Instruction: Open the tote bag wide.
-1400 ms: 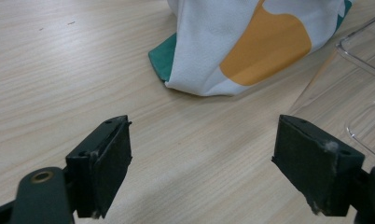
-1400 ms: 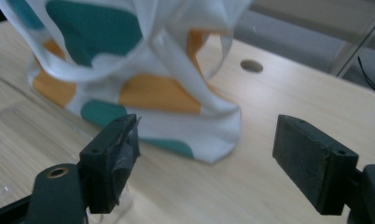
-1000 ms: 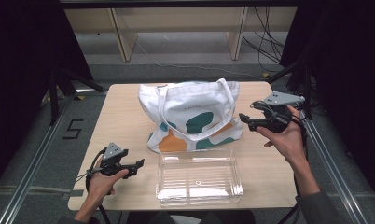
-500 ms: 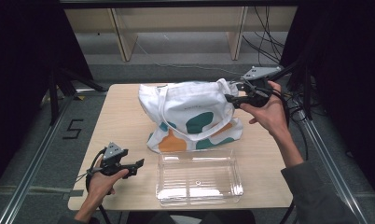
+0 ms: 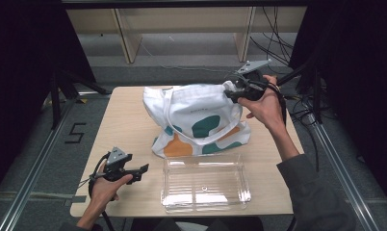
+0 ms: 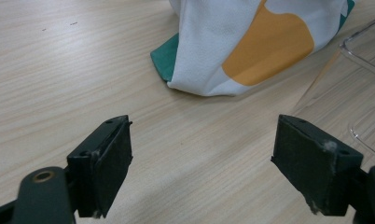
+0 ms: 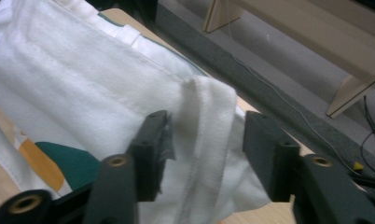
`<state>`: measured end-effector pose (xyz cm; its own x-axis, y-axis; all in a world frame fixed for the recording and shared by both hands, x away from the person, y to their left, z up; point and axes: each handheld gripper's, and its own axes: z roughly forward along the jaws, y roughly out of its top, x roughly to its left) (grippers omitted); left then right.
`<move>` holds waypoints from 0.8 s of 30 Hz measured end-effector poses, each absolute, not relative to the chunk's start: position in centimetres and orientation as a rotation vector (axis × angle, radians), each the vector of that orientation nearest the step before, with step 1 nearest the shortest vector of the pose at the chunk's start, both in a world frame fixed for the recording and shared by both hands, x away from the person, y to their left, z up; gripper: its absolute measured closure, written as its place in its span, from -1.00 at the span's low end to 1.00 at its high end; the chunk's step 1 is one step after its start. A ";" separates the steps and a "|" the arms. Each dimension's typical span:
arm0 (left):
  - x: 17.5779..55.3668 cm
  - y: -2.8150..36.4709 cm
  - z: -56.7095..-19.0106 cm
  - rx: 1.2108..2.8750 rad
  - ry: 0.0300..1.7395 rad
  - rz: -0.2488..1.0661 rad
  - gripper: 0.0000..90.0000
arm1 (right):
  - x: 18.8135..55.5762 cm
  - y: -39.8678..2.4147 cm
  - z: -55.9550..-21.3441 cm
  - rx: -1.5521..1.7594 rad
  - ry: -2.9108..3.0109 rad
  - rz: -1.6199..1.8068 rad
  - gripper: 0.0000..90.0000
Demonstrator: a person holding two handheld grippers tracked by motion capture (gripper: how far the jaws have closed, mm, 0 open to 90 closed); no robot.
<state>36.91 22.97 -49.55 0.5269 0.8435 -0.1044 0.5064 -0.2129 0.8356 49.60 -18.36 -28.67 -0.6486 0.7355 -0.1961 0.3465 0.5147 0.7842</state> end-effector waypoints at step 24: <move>36.9 23.0 -49.6 1.882 1.105 0.487 -0.58 | 43.9 -20.7 -29.3 0.591 2.258 1.019 0.96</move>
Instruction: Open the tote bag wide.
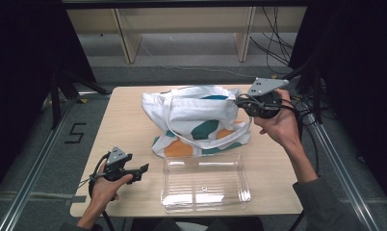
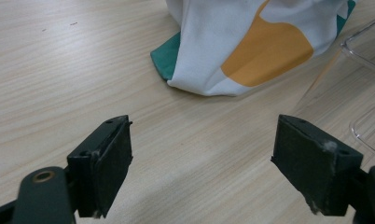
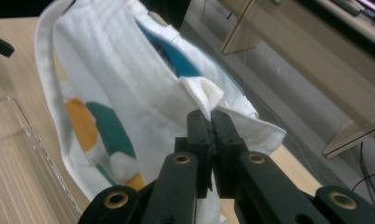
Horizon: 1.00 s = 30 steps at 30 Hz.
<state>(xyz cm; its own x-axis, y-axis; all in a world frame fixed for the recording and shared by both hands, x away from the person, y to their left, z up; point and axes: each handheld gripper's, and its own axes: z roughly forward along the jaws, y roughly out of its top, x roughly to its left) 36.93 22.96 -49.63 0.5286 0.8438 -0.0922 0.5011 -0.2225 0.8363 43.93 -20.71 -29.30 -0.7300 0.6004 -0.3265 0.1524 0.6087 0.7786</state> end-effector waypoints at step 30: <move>36.9 23.1 -49.5 1.883 1.097 0.480 -0.49 | 47.7 -21.2 -44.1 0.750 2.481 1.051 0.97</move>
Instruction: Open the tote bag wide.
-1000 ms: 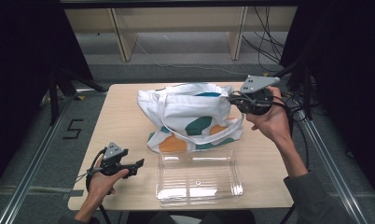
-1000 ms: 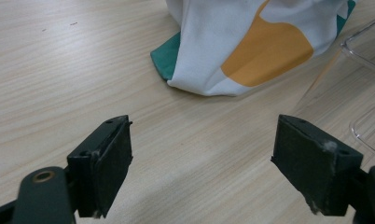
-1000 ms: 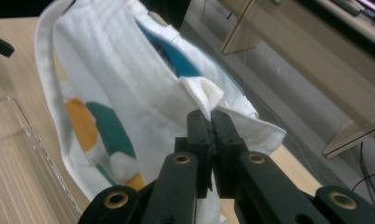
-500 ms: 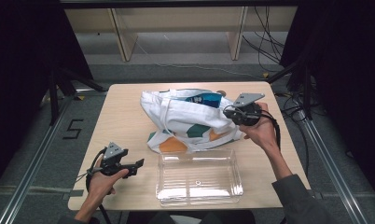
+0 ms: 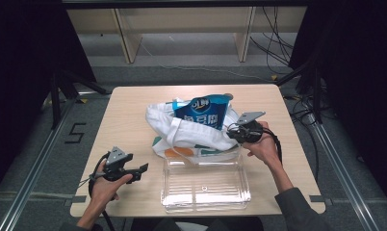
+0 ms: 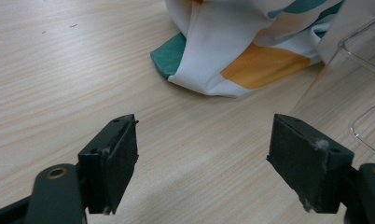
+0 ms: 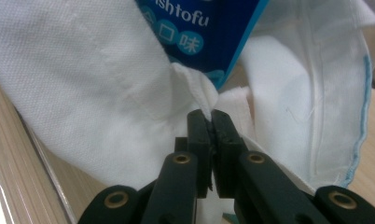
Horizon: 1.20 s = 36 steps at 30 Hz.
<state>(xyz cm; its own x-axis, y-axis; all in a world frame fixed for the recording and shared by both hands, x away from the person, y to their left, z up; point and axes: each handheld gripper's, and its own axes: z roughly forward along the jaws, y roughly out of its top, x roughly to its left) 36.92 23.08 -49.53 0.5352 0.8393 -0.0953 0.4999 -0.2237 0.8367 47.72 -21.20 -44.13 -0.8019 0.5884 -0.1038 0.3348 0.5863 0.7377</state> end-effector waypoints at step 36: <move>41.9 16.6 -38.7 1.832 0.844 0.208 0.07 | 46.0 -23.6 -41.1 0.917 2.413 1.266 0.40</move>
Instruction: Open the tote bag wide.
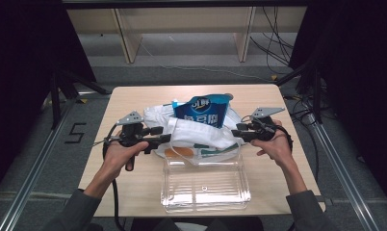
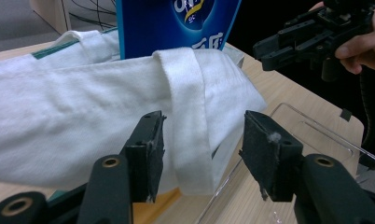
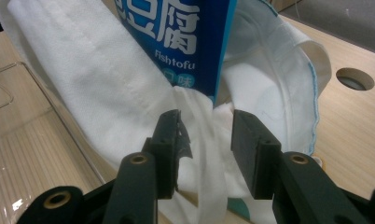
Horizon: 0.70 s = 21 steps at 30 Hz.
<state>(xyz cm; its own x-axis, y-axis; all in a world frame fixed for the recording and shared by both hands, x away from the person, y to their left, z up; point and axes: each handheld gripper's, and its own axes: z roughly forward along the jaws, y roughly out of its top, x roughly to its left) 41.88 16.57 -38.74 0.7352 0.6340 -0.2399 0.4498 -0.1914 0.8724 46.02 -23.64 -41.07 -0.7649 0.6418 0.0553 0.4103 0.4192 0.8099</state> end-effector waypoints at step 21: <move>45.1 15.5 -45.7 2.103 0.795 0.281 0.83 | 47.0 -25.1 -41.2 1.026 2.303 1.216 0.43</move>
<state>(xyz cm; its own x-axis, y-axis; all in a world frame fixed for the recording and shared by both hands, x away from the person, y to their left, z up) 45.12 15.54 -45.69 0.7729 0.6294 -0.0805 0.4385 -0.4382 0.7846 46.99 -25.06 -41.19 -0.6812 0.7313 0.0326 0.4396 0.3731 0.8171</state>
